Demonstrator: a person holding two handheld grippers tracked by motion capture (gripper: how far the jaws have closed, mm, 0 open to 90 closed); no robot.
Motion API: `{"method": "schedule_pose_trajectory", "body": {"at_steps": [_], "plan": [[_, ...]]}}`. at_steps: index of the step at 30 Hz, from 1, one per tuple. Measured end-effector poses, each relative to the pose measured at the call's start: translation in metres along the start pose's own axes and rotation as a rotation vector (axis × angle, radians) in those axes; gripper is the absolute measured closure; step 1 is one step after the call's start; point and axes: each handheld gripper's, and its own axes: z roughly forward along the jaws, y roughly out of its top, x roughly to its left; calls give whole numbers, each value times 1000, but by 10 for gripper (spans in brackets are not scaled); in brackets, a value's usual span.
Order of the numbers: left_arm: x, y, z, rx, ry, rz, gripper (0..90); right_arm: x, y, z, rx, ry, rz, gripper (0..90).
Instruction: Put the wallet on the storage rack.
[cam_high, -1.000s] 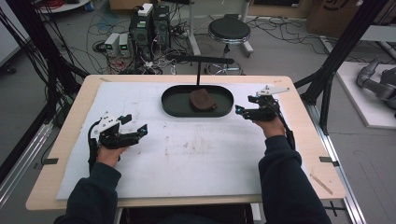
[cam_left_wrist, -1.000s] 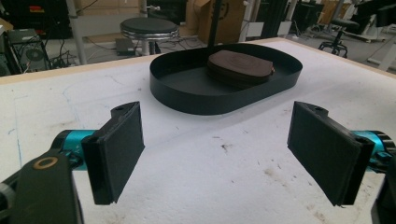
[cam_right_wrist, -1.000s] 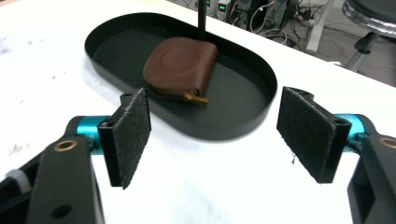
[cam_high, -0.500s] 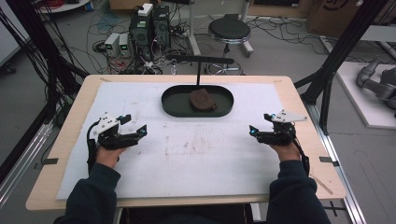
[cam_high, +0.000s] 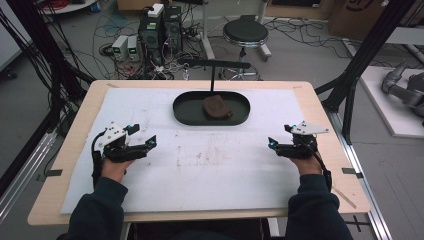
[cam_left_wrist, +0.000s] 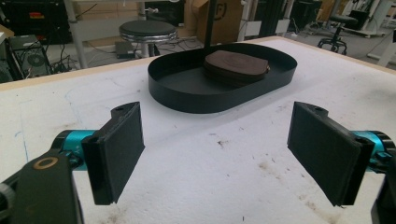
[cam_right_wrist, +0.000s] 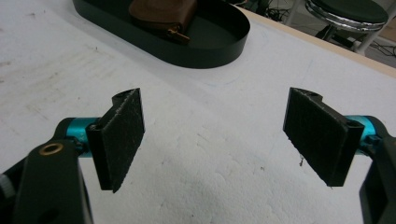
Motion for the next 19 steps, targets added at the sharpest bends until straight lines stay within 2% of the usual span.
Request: {"method": "schedule_pose_trajectory", "body": {"at_steps": [4, 19], "plan": [[0, 0, 1, 3, -1, 0, 184, 0, -2, 2, 18, -2, -3, 210], [3, -1, 3, 2, 3, -15, 184, -2, -5, 3, 22, -10, 5, 210]]}}
